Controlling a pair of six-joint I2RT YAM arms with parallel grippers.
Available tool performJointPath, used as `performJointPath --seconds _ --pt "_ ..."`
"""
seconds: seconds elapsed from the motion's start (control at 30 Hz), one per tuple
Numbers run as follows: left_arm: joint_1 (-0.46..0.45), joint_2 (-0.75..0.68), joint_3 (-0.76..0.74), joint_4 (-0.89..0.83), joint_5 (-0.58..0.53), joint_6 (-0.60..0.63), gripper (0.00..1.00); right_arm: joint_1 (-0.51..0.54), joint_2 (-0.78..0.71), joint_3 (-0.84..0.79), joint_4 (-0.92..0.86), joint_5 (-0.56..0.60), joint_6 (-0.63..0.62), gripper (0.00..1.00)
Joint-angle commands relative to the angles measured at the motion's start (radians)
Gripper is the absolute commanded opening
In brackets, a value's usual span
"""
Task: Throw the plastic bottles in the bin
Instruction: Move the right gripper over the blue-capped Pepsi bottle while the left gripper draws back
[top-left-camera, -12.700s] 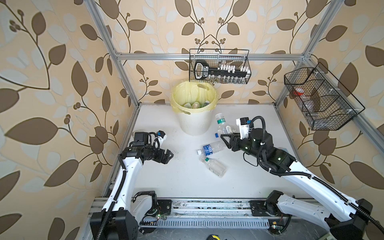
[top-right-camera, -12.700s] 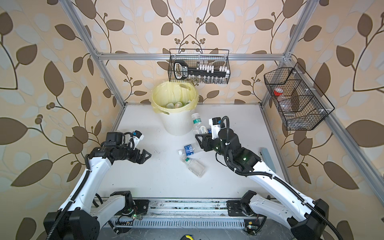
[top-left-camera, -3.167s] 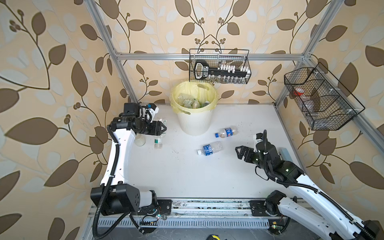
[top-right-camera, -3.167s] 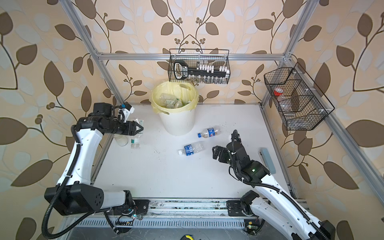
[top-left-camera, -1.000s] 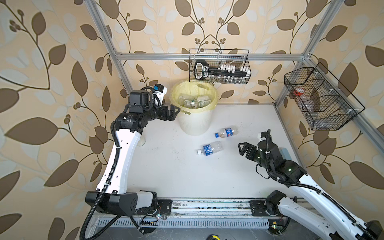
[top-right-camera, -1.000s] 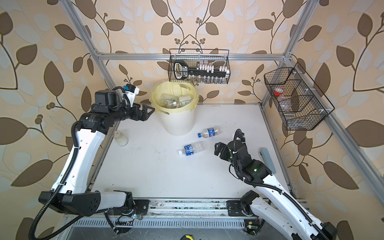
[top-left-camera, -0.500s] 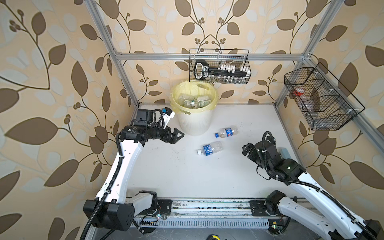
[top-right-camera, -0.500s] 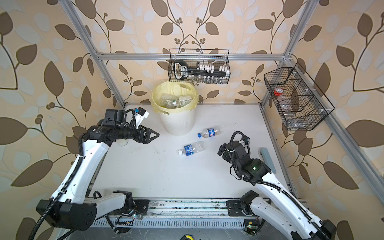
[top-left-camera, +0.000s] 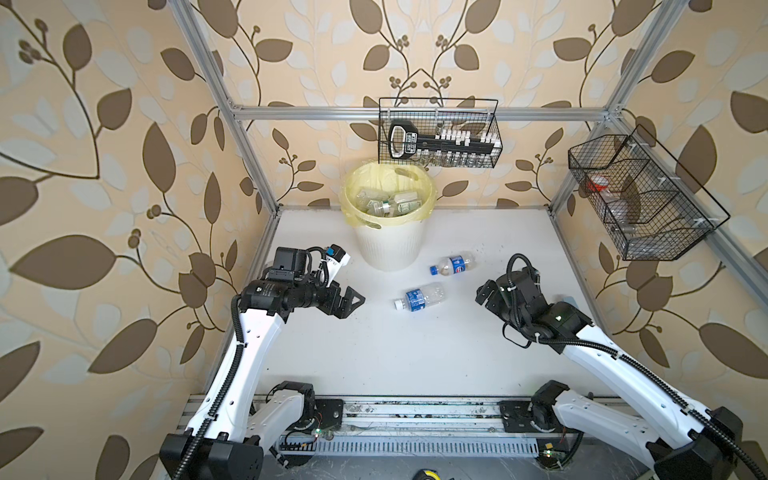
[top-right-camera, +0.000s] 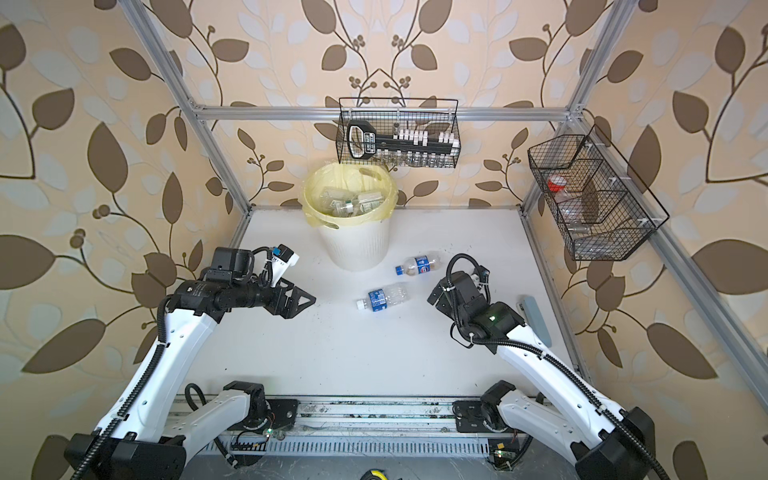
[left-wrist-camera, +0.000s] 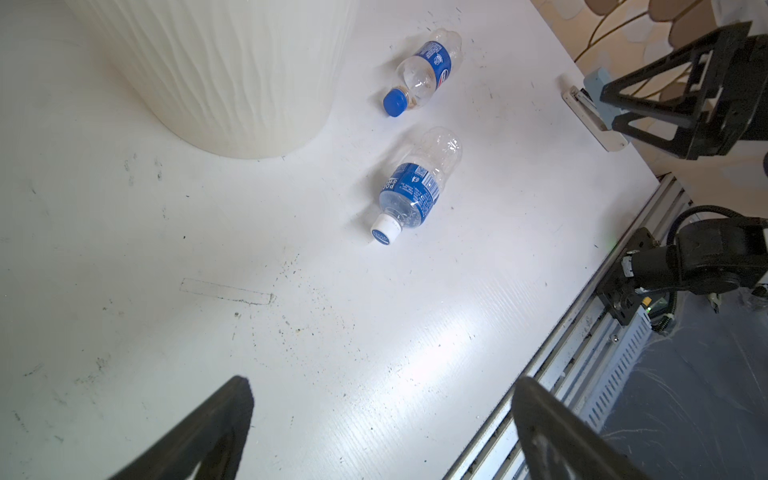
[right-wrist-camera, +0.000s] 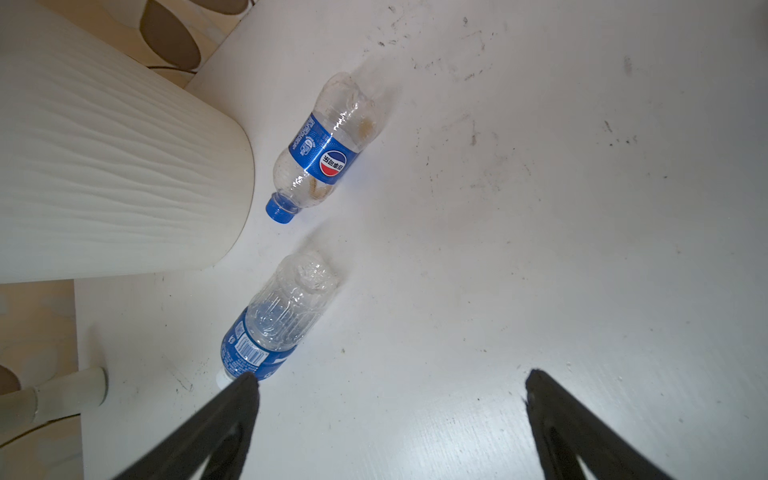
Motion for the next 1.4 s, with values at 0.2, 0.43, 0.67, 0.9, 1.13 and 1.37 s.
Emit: performJointPath --seconds 0.2,0.43,0.67,0.9,1.13,1.37 --pt "-0.001 -0.103 -0.153 0.092 0.005 0.061 0.99 -0.003 0.038 0.043 0.065 0.041 0.217 1.00" --pt "-0.001 -0.097 -0.203 0.168 -0.048 0.024 0.99 -0.010 0.133 0.031 0.169 0.079 0.225 1.00" --pt "0.001 -0.060 -0.222 0.170 -0.060 0.037 0.99 -0.078 0.283 0.024 0.290 -0.031 0.147 1.00" --pt "0.016 -0.063 -0.222 0.155 -0.065 0.042 0.99 -0.096 0.381 0.093 0.326 0.011 0.184 1.00" --pt "0.054 -0.086 -0.223 0.119 -0.006 0.076 0.99 -0.111 0.514 0.150 0.386 -0.031 0.252 1.00" --pt "0.072 -0.157 -0.256 0.149 0.057 0.086 0.99 -0.111 0.638 0.168 0.446 -0.016 0.333 0.99"
